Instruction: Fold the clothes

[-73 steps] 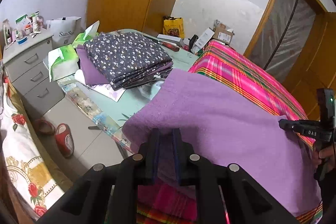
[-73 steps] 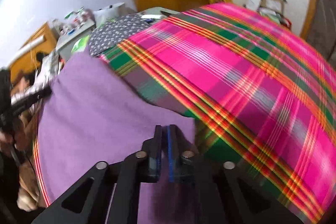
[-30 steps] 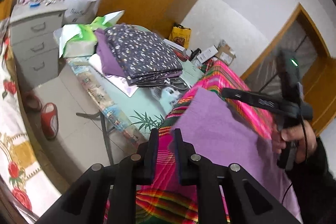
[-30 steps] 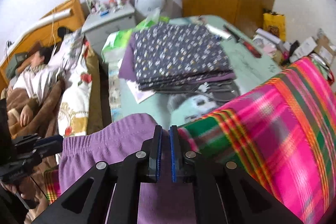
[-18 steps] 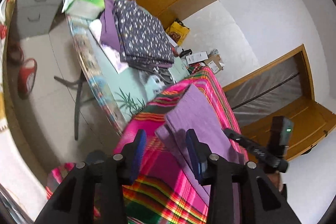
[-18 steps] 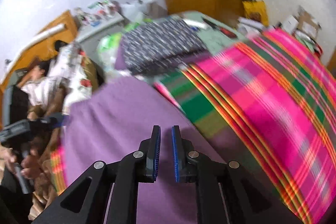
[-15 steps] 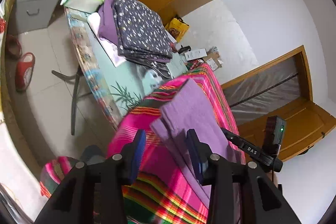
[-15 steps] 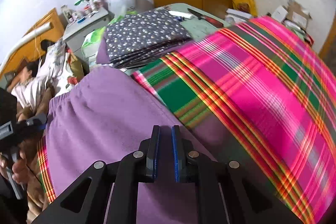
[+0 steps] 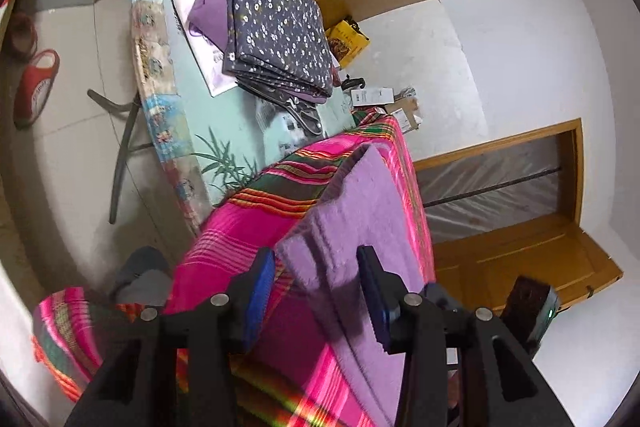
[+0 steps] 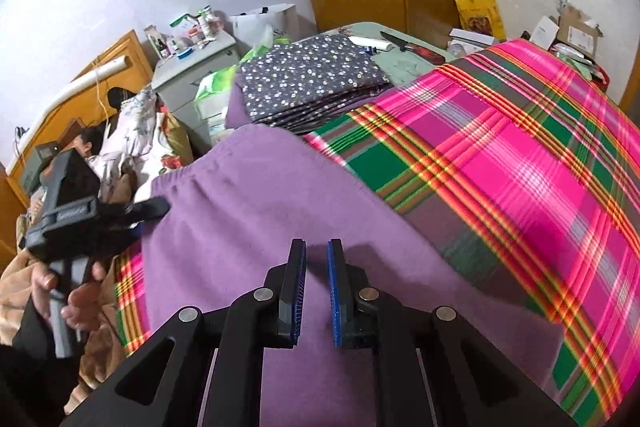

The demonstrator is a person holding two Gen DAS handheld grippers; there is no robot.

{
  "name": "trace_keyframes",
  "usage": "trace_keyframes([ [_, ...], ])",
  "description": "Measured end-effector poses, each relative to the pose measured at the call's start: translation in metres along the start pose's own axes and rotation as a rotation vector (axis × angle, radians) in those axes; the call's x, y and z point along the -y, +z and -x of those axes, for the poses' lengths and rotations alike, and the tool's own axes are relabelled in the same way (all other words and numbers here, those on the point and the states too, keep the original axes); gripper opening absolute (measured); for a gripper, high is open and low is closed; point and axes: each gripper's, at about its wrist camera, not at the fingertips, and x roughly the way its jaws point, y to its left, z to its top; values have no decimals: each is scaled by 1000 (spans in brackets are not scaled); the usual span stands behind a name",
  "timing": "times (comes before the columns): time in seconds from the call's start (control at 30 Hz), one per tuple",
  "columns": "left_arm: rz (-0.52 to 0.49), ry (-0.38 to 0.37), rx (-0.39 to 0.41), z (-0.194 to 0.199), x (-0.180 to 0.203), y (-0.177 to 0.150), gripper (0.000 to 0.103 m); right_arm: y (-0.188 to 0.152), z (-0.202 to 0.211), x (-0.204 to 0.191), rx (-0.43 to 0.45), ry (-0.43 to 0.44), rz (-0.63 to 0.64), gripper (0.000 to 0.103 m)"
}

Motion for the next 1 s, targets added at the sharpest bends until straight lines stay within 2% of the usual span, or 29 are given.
trace_keyframes([
  [0.2, 74, -51, -6, -10, -7, 1, 43, -24, 15, 4, 7, -1, -44, 12],
  [0.27, 68, -63, 10, -7, -5, 1, 42, -32, 20, 8, 11, -3, -73, 13],
  [0.47, 19, -40, 54, 2, 7, 4, 24, -51, 31, 25, 25, 4, -167, 13],
  [0.53, -25, -32, 67, 5, 17, 5, 21, -53, 33, 29, 32, 1, -186, 13],
  [0.7, -108, -37, 83, 13, 41, 7, 20, -35, 28, 26, 53, 13, -175, 13],
  [0.87, -136, -24, 72, 13, 49, 9, 20, -7, 1, 19, 24, 9, -144, 13],
  [1.0, -147, -18, 63, 14, 51, 10, 20, -1, -20, 23, -36, -21, -149, 12],
])
